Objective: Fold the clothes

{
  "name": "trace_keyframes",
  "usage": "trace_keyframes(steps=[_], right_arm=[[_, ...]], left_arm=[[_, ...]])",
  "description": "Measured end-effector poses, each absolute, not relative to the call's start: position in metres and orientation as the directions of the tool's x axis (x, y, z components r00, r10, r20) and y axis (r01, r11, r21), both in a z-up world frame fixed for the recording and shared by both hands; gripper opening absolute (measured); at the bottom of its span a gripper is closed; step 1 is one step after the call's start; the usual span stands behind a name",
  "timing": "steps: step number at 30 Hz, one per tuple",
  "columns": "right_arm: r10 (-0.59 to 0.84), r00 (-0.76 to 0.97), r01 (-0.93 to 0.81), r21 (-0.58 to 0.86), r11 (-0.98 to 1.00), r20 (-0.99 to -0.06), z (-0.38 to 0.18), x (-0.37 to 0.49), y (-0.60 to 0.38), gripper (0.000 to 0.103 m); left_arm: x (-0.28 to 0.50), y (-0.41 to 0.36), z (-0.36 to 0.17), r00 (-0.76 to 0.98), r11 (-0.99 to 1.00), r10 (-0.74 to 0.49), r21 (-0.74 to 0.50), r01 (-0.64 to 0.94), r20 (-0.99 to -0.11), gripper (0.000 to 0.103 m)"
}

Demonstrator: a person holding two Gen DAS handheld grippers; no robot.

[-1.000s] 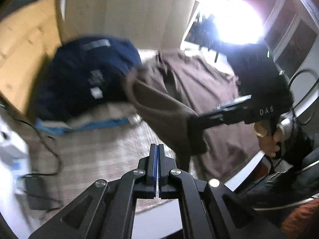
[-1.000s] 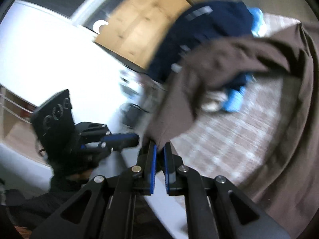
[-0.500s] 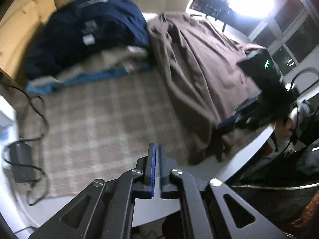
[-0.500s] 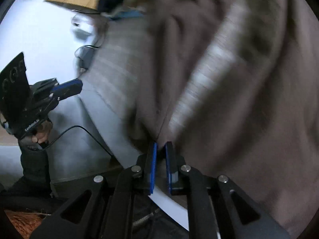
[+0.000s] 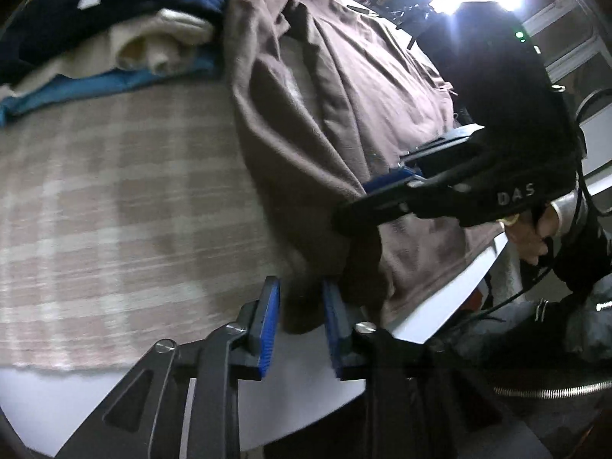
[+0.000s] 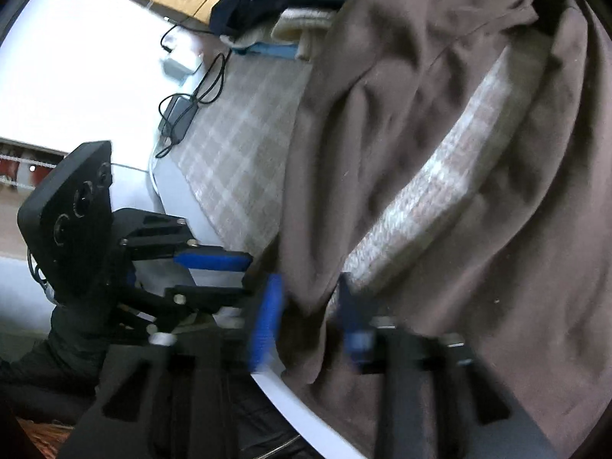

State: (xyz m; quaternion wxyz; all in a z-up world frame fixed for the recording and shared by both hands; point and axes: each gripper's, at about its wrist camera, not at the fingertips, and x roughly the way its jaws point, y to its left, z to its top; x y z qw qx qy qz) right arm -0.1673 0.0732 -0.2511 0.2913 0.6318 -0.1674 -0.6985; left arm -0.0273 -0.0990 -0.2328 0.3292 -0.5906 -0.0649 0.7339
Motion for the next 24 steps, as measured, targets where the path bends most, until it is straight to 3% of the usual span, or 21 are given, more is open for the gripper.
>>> trace_keyframes(steps=[4,8,11,16,18,21,24], right_arm=[[-0.717,-0.081,0.177,0.698,-0.694,-0.692,-0.228,-0.156,0.094,0.008],[-0.777,-0.127,0.225,0.745,-0.628,-0.616,-0.206,-0.145,0.090,0.009],[-0.716,-0.016,0.234,0.693,-0.681,-0.698,-0.226,-0.146,0.066,0.023],[-0.648,-0.062,0.216,0.623,-0.752,-0.759,-0.225,-0.166,0.093,0.027],[-0.611,-0.160,0.152,0.592,-0.791,-0.775,-0.221,-0.193,0.123,0.035],[-0.531,-0.269,0.053,0.538,-0.841,-0.804,-0.222,-0.231,0.160,0.038],[-0.530,-0.328,-0.034,0.570,-0.821,-0.782,-0.230,-0.268,0.187,0.038]], left_arm=[[-0.017,-0.100,-0.199,-0.132,-0.761,0.569,-0.460,-0.458,-0.811,0.003],[-0.008,-0.142,-0.139,-0.289,-0.840,0.448,-0.286,-0.461,-0.846,0.003],[-0.017,-0.167,-0.140,-0.358,-0.919,0.197,-0.045,-0.392,-0.913,0.003],[-0.036,-0.204,-0.181,-0.310,-0.965,-0.037,0.115,-0.236,-0.950,0.007],[-0.033,-0.217,-0.186,-0.303,-0.980,-0.004,0.064,-0.189,-0.953,0.008],[-0.022,-0.213,-0.188,-0.300,-0.982,0.094,-0.039,-0.184,-0.949,0.011],[-0.016,-0.201,-0.197,-0.283,-0.976,0.173,-0.125,-0.178,-0.943,0.017]])
